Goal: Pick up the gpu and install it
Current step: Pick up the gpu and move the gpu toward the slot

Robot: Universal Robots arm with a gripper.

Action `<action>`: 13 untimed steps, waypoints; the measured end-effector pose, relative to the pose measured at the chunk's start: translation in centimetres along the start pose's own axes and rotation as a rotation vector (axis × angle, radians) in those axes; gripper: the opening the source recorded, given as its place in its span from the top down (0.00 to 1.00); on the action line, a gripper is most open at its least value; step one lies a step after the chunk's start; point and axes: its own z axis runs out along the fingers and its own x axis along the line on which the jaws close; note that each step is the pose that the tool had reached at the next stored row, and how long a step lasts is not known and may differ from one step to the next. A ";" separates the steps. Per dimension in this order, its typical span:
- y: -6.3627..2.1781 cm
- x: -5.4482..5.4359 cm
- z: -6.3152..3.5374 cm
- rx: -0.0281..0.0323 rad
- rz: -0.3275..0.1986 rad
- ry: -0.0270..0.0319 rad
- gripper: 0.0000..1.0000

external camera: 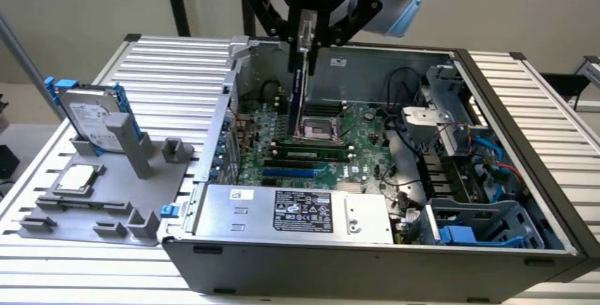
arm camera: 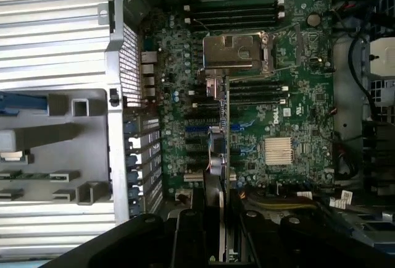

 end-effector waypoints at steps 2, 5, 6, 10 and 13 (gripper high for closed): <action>0.21 -0.9 0.07 0.0000 0.000 0.0000 0.73; 0.63 -1.9 0.28 0.0011 0.000 -0.0001 0.73; 0.79 -2.3 0.39 0.0019 0.000 -0.0004 0.73; 1.45 -3.4 0.83 0.0057 0.000 -0.0016 0.73; 1.95 -4.2 1.18 0.0091 -0.001 -0.0026 0.73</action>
